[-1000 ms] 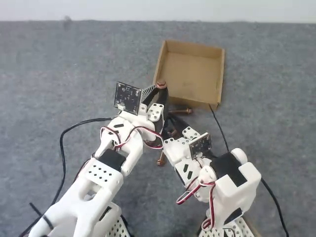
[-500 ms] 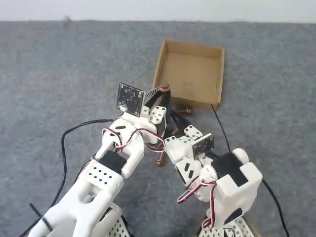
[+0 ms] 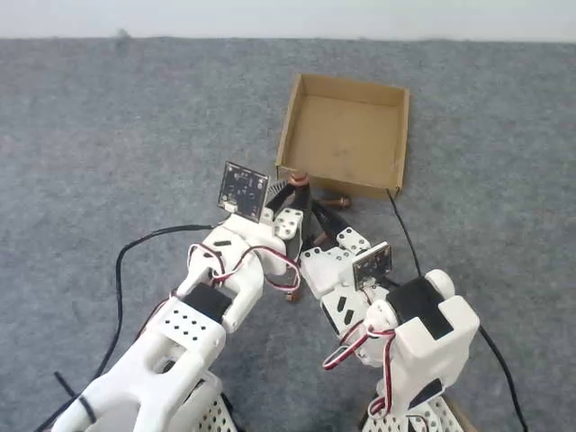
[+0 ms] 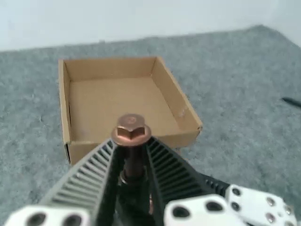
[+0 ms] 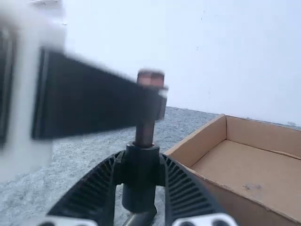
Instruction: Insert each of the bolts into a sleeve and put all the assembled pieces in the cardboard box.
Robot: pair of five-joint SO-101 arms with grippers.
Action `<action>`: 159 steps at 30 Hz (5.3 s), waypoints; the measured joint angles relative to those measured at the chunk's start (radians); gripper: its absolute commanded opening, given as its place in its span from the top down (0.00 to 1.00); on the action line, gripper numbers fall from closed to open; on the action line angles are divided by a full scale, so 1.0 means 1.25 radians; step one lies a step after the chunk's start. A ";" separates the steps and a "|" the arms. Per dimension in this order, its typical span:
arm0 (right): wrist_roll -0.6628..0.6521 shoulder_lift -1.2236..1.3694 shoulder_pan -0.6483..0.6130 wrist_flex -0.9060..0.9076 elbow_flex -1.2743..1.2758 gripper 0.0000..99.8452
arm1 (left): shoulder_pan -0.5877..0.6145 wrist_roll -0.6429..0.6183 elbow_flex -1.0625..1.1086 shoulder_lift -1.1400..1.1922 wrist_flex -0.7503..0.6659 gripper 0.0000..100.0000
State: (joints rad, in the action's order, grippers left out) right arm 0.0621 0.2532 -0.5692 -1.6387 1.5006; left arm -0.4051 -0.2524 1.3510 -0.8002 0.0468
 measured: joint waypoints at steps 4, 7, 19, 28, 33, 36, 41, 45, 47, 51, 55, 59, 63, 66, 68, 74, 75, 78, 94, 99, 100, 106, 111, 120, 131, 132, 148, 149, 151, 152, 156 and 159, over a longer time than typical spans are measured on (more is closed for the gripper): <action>0.000 0.000 0.001 0.000 0.000 0.99 | 0.000 0.000 0.001 0.000 0.000 0.99; 0.000 0.000 0.001 0.000 0.000 0.99 | 0.000 0.000 0.001 0.000 0.000 0.99; -0.001 0.000 0.025 -0.006 0.000 0.99 | 0.021 0.000 0.001 0.000 -0.001 0.81; -0.001 0.001 0.068 -0.009 0.000 0.99 | 0.047 0.005 0.025 -0.006 0.000 0.79; -0.001 0.001 0.060 -0.009 0.000 0.99 | 0.047 0.005 0.025 -0.009 0.000 0.79; -0.001 0.001 0.063 -0.009 0.000 0.99 | 0.047 0.005 0.025 -0.017 0.000 0.80; -0.001 0.001 0.063 -0.009 0.000 0.99 | 0.050 0.005 0.025 -0.164 0.063 0.95; -0.001 0.001 0.069 -0.009 0.000 0.99 | 0.119 0.006 0.025 -0.287 0.142 0.98; -0.001 0.001 0.086 -0.009 0.000 0.99 | 0.177 0.006 0.025 -0.308 0.177 0.98; -0.001 0.001 0.103 -0.009 0.000 0.99 | 0.311 0.006 0.025 -0.311 0.244 0.98; -0.001 0.001 0.104 -0.009 0.000 0.99 | 0.441 0.006 0.039 -0.302 0.311 0.98; -0.001 -0.002 0.106 -0.009 0.000 0.99 | 0.503 0.005 0.107 -0.275 0.336 0.98; -0.001 -0.052 0.137 0.045 0.012 0.99 | 0.516 0.065 0.160 -0.273 0.336 0.98; -0.001 -0.130 0.145 0.130 0.036 0.99 | 0.516 0.103 0.162 -0.273 0.336 0.98; -0.001 -0.195 0.149 0.195 0.042 0.99 | 0.516 0.107 0.162 -0.273 0.336 0.98; -0.001 -0.423 0.162 0.470 0.036 0.99 | 0.516 0.120 0.162 -0.273 0.336 0.98; -0.001 -0.460 0.171 0.529 0.023 0.99 | 0.516 0.139 0.162 -0.273 0.336 0.98; -0.001 -0.556 0.212 0.735 -0.044 0.99 | 0.507 0.163 0.162 -0.273 0.336 0.98; -0.001 -0.355 0.363 1.479 -0.686 0.99 | 0.487 0.211 0.162 -0.273 0.410 0.98; -0.001 -0.188 0.383 1.555 -0.847 0.99 | 0.487 0.212 0.162 -0.273 0.410 0.98; -0.001 -0.156 0.383 1.566 -0.874 0.99 | 0.487 0.212 0.162 -0.273 0.410 0.98; -0.001 -0.004 0.379 1.608 -0.992 0.99 | 0.487 0.212 0.162 -0.273 0.410 0.98; -0.001 0.064 0.382 1.647 -1.065 0.90 | 0.487 0.212 0.162 -0.273 0.410 0.98; 0.029 0.071 0.379 1.747 -1.119 0.96 | 0.479 0.212 0.162 -0.273 0.410 0.98; 0.029 -0.001 0.222 1.925 -1.121 0.98 | 0.477 0.212 0.162 -0.273 0.410 0.98; 0.029 -0.001 0.217 1.928 -1.121 0.98 | 0.477 0.212 0.162 -0.273 0.410 0.98; -0.115 0.071 0.205 1.846 -1.121 0.94 | 0.477 0.237 0.162 -0.273 0.410 0.98; -0.131 0.071 0.204 1.845 -1.121 0.92 | 0.477 0.237 0.162 -0.273 0.410 0.98; -0.158 0.071 0.200 1.844 -1.121 0.90 | 0.477 0.242 0.162 -0.273 0.410 0.98; -0.171 0.071 0.198 1.844 -1.121 0.91 | 0.477 0.242 0.162 -0.273 0.410 0.98; -0.198 0.119 0.184 1.844 -1.127 1.00 | 0.477 0.244 0.162 -0.273 0.410 0.98; -0.204 0.145 0.176 1.840 -1.137 0.99 | 0.477 0.244 0.162 -0.273 0.410 0.98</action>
State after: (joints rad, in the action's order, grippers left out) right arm -0.1926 0.4342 -0.3498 0.6613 0.0798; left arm 0.1918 0.0529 1.5535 -1.1408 0.5593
